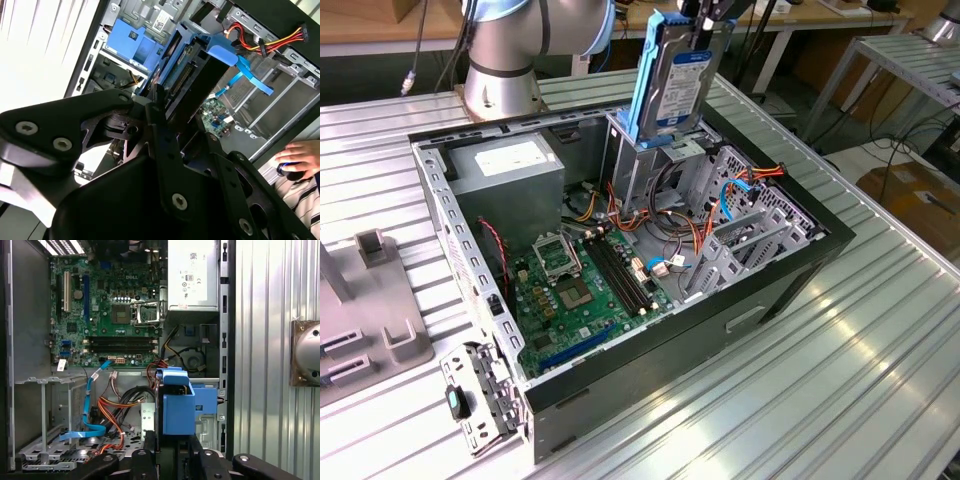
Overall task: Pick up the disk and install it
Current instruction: 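Pick up the disk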
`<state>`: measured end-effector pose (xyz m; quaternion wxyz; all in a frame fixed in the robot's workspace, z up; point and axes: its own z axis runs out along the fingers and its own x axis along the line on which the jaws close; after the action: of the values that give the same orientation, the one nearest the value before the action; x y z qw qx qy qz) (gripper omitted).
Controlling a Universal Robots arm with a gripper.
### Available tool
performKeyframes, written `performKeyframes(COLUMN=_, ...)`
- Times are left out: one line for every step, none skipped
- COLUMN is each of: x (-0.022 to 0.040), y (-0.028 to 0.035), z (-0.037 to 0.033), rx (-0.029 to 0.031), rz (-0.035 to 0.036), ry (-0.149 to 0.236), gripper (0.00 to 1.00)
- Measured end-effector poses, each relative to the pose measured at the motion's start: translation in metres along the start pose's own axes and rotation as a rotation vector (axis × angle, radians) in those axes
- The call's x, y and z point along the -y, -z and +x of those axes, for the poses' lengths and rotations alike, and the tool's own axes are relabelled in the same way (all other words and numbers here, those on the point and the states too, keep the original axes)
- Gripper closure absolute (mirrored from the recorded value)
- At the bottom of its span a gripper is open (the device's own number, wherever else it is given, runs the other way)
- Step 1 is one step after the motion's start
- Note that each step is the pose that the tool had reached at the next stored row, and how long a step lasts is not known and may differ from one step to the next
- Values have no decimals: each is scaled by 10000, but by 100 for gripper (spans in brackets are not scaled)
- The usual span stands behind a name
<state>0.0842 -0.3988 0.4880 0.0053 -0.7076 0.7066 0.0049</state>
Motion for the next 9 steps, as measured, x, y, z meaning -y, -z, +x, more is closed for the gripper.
performKeyframes(x=0, y=0, z=15, rx=1, rz=0, ry=0, gripper=65)
performKeyframes(x=0, y=0, z=33, rx=0, rz=0, ry=0, gripper=65)
performKeyframes(x=0, y=1, z=47, rx=-1, rz=0, ry=1, gripper=65)
performKeyframes(x=0, y=1, z=74, rx=0, rz=0, ry=0, gripper=65)
performKeyframes(x=0, y=1, z=95, rx=1, rz=0, ry=0, gripper=65)
performKeyframes(x=0, y=1, z=108, rx=0, rz=0, ry=0, gripper=65)
performKeyframes(x=0, y=1, z=127, rx=1, rz=0, ry=0, gripper=65)
performKeyframes(x=0, y=1, z=142, rx=1, rz=0, ry=0, gripper=65)
performKeyframes(x=0, y=2, z=164, rx=-1, rz=0, ry=0, gripper=65)
